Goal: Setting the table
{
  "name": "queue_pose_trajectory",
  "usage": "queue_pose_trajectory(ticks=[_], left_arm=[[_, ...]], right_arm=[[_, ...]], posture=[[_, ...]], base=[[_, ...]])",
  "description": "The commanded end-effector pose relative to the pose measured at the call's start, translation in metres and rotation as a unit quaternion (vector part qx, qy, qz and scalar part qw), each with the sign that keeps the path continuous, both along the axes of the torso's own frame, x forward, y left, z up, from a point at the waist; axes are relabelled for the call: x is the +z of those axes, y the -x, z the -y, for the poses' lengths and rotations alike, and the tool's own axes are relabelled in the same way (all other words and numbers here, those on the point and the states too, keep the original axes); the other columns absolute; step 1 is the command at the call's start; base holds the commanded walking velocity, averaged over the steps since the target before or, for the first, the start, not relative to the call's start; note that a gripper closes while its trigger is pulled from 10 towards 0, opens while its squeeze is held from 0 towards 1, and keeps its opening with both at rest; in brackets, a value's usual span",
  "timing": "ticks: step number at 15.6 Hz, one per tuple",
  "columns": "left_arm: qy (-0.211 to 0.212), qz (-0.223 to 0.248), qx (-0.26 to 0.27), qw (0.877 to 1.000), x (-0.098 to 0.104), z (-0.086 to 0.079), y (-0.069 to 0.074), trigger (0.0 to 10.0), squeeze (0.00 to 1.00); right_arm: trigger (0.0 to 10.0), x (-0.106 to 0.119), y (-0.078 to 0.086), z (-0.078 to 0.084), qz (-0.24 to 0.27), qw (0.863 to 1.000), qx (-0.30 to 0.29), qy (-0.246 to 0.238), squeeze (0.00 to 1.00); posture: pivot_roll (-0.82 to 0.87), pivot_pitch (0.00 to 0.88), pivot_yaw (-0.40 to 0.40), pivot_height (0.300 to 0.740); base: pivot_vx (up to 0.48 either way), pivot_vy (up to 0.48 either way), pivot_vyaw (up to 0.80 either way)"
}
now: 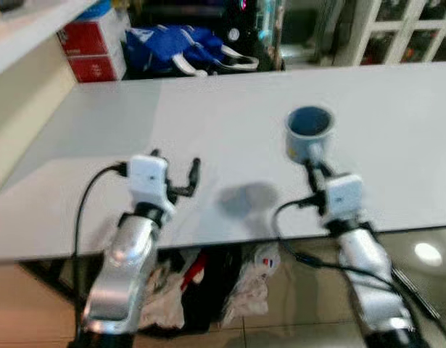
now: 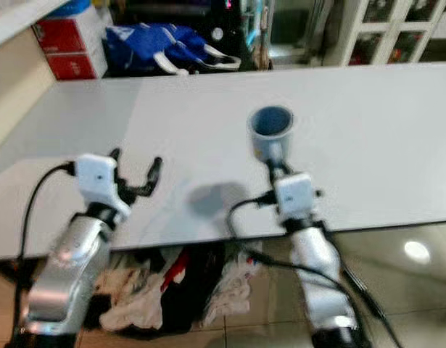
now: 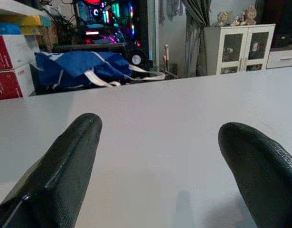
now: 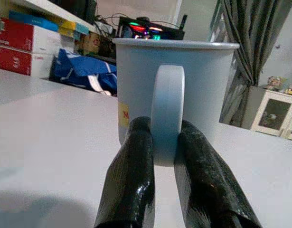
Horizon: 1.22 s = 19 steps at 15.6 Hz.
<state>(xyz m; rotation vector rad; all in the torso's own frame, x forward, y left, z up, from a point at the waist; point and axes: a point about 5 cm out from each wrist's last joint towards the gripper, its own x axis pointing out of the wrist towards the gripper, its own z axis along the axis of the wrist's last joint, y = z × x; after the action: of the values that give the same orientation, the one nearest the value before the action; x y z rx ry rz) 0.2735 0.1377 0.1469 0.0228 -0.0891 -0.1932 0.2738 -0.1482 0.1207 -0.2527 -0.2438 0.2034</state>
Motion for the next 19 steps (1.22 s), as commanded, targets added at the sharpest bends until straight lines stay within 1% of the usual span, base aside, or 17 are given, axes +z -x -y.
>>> queue_pose_trajectory(ticks=[1,3,5,7,9,10,11,12,16,19], left_arm=[[-0.001,0.009,-0.005,1.000,0.004,0.002,-0.001,10.0,0.00],[-0.004,0.011,-0.002,1.000,0.005,0.002,-0.001,10.0,0.00],[-0.005,0.006,-0.003,1.000,0.003,0.003,-0.001,10.0,0.00],[-0.004,0.005,-0.007,1.000,0.003,0.004,-0.001,10.0,0.00],[-0.005,0.003,-0.007,1.000,0.002,0.004,0.000,10.0,0.00],[-0.006,0.001,-0.006,1.000,0.002,0.004,0.000,10.0,0.00],[-0.013,0.003,-0.004,1.000,0.003,0.003,0.000,10.0,0.00],[-0.011,0.006,-0.004,1.000,0.004,0.003,-0.001,10.0,0.00],[-0.010,0.008,-0.010,1.000,0.005,0.003,0.000,10.0,0.00],[-0.011,0.010,-0.016,1.000,0.006,0.003,0.000,10.0,0.00]], right_arm=[[0.0,0.004,-0.001,0.005,0.009,1.000,-0.005,0.005,0.00],[0.0,0.004,-0.001,0.005,0.008,1.000,-0.005,0.006,0.00],[0.0,0.005,-0.005,0.005,0.009,1.000,-0.008,0.005,0.00],[0.0,0.008,-0.014,0.012,0.007,1.000,-0.025,-0.003,0.00],[0.0,0.009,-0.019,0.017,0.007,0.999,-0.034,-0.004,0.00],[0.0,0.010,-0.024,0.020,0.007,0.999,-0.042,-0.004,0.00],[0.0,0.012,-0.029,0.020,0.009,0.999,-0.045,-0.005,0.00],[0.0,0.013,-0.031,0.020,0.010,0.999,-0.045,-0.005,0.00],[0.0,0.012,-0.039,0.016,0.010,0.999,-0.043,-0.008,0.00],[0.0,0.013,-0.040,0.011,0.012,0.999,-0.039,-0.010,0.00]], posture=[[-0.09,0.000,0.064,0.740],[-0.09,0.000,0.065,0.740],[-0.09,0.000,0.066,0.740],[-0.09,0.000,0.064,0.740],[-0.08,0.000,0.065,0.740],[-0.08,0.000,0.067,0.740],[-0.08,0.000,0.072,0.740],[-0.08,0.000,0.072,0.740],[-0.07,0.000,0.076,0.740],[-0.07,0.000,0.079,0.740]], base=[[0.469,0.000,0.00],[0.467,0.000,0.00],[0.000,0.000,0.00],[0.000,0.000,0.00],[0.000,0.000,0.00],[0.000,0.000,0.00],[0.000,0.000,0.00],[0.000,0.000,0.00],[0.283,-0.383,0.00],[0.368,-0.302,0.00]])
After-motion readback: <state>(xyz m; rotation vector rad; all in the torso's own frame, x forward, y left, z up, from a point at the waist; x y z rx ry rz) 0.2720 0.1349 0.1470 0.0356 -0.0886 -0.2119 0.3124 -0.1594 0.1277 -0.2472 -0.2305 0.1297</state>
